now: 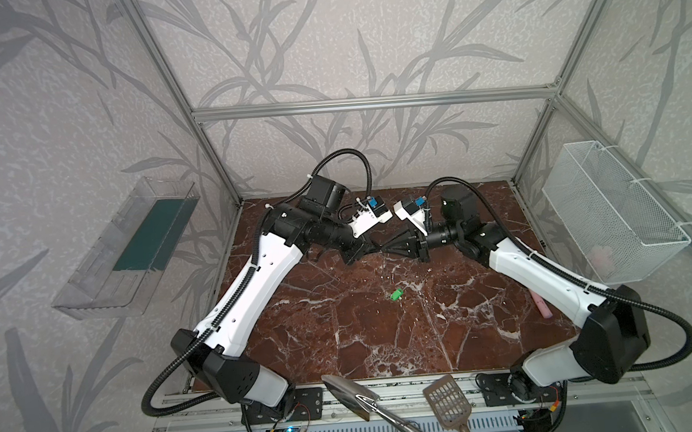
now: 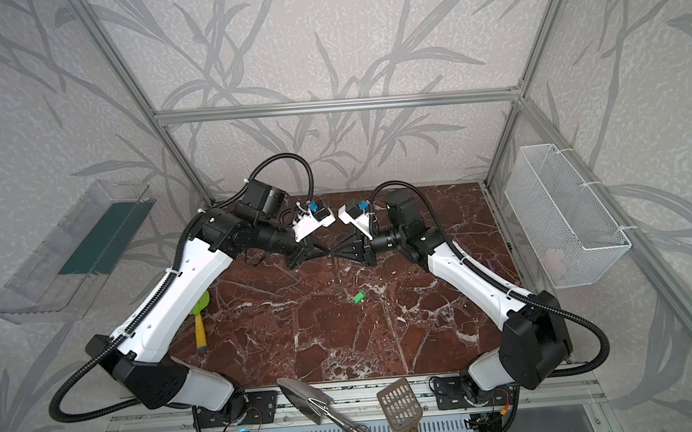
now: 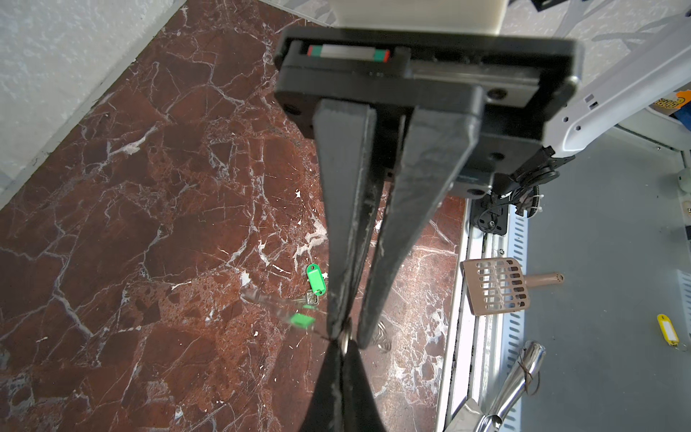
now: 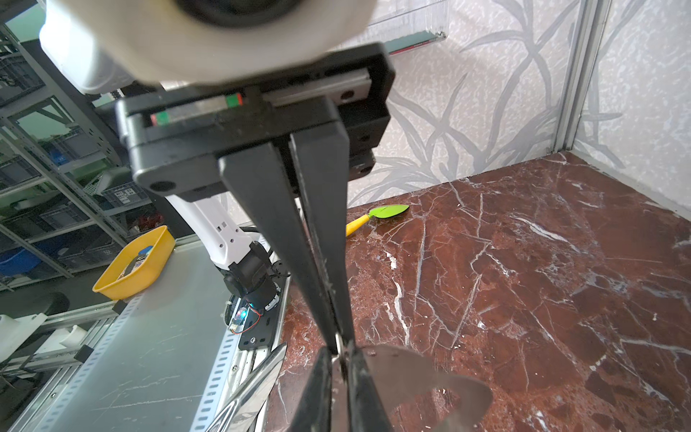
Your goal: Put the keys on the keyring
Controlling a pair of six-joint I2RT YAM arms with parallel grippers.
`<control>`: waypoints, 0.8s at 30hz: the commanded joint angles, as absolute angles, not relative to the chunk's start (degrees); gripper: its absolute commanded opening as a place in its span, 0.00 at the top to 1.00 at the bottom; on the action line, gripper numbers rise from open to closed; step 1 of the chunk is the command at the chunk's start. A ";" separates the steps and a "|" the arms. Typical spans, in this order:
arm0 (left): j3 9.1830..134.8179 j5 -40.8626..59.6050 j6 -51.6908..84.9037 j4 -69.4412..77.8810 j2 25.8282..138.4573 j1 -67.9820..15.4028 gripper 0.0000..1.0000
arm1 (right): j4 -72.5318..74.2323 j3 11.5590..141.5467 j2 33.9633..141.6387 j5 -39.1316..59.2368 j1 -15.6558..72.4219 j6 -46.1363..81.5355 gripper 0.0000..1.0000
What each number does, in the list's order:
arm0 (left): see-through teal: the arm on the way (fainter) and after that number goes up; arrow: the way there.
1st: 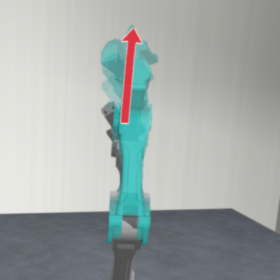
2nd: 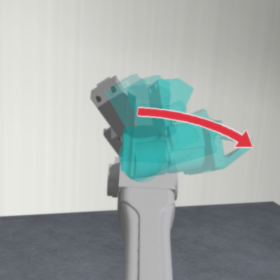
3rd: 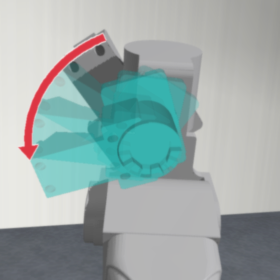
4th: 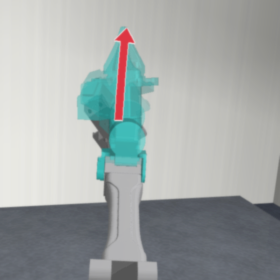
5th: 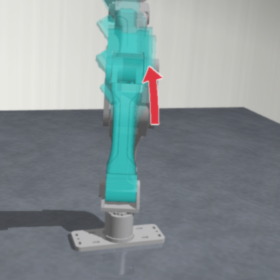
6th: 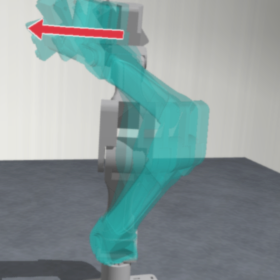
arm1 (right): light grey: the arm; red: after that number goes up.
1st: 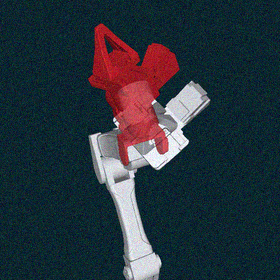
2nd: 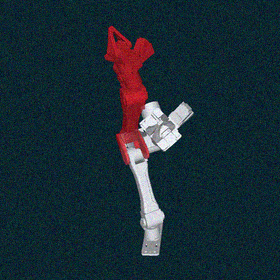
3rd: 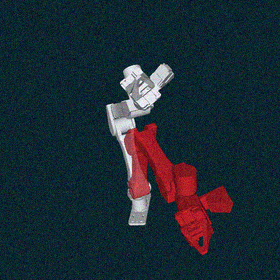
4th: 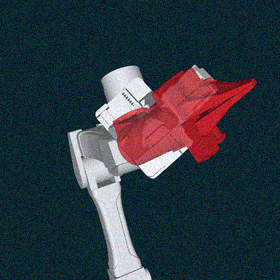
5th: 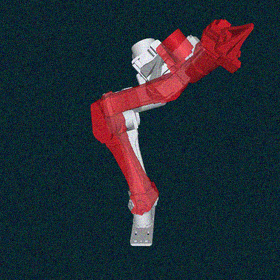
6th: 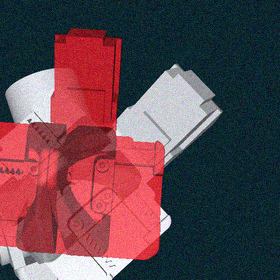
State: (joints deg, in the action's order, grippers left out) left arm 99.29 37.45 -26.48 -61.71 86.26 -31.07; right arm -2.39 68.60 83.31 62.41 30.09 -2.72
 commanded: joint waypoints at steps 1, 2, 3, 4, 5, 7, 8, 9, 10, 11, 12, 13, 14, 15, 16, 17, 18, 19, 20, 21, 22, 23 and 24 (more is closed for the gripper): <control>100.24 39.37 -28.65 -61.97 85.07 -31.57 1.00 | -2.92 68.82 83.65 62.49 30.41 -3.38 0.93; 100.34 39.37 -28.61 -61.94 85.15 -31.55 1.00 | -2.98 68.95 83.72 62.49 30.41 -3.34 0.95; 100.30 39.45 -28.60 -61.92 85.23 -31.62 1.00 | -3.18 69.16 83.80 62.57 30.37 -3.42 0.96; 100.34 39.55 -28.63 -61.98 85.25 -31.64 1.00 | -3.33 69.25 83.85 62.74 30.41 -3.49 0.96; 100.33 39.51 -28.72 -61.93 85.25 -31.58 1.00 | -3.39 69.32 83.92 62.82 30.36 -3.48 0.96; 100.35 39.55 -28.72 -61.96 85.25 -31.63 1.00 | -3.39 69.35 84.02 63.01 30.38 -3.47 0.98; 100.30 39.55 -28.69 -61.89 85.26 -31.63 1.00 | -3.43 69.49 84.01 63.17 30.39 -3.43 1.00; 100.17 39.46 -28.72 -61.81 85.25 -31.57 1.00 | -3.43 69.47 84.10 63.19 30.39 -3.41 1.00; 100.06 39.26 -28.64 -61.67 85.15 -31.61 1.00 | -3.26 69.48 84.08 63.13 30.34 -3.14 1.00; 99.87 38.88 -28.37 -61.30 85.08 -31.64 1.00 | -2.97 69.35 84.08 63.02 30.33 -2.97 1.00; 99.52 38.49 -27.93 -60.67 84.77 -31.57 1.00 | -2.61 69.27 84.02 63.02 30.34 -2.74 1.00; 99.16 38.01 -27.55 -59.96 84.54 -31.59 1.00 | -2.19 69.20 84.02 62.74 30.37 -2.37 1.00; 98.71 37.49 -27.03 -59.05 84.12 -31.62 0.99 | -1.68 69.01 83.97 62.22 30.39 -2.07 1.00; 98.25 37.02 -26.66 -58.28 83.72 -31.66 0.94 | -1.57 69.02 83.94 61.93 30.34 -1.95 1.00; 97.96 36.79 -26.47 -57.79 83.30 -31.61 0.90 | -1.43 68.91 83.94 61.74 30.40 -1.85 1.00; 97.55 36.37 -26.25 -57.15 82.81 -31.56 0.86 | -1.12 68.83 83.80 61.33 30.39 -1.76 1.00; 97.04 35.93 -26.04 -56.49 82.22 -31.61 0.83 | -0.74 68.64 83.61 60.81 30.36 -1.55 1.00; 96.61 35.35 -25.92 -56.00 81.66 -31.57 0.82 | -0.56 68.47 83.45 60.46 30.33 -1.57 1.00; 95.93 34.69 -25.69 -55.29 80.97 -31.63 0.80 | -0.39 68.45 83.33 60.02 30.24 -1.51 1.00; 95.19 34.01 -25.47 -54.61 80.27 -31.64 0.80 | -0.34 68.43 83.31 59.67 30.31 -1.46 1.00; 94.47 33.42 -25.17 -54.02 79.52 -31.60 0.79 | -0.27 68.45 83.41 59.43 30.19 -1.35 1.00; 93.51 32.86 -24.84 -53.22 78.77 -31.62 0.79 | -0.27 68.47 83.48 59.25 30.18 -1.27 1.00; 92.56 32.56 -24.43 -52.35 77.94 -31.62 0.79 | -0.03 68.48 83.49 59.07 30.16 -1.23 1.00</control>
State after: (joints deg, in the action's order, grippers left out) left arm 94.43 33.93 -24.82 -55.24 80.97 -31.33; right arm -2.31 68.58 83.33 60.10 30.09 -1.89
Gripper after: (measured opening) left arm 0.209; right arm 0.046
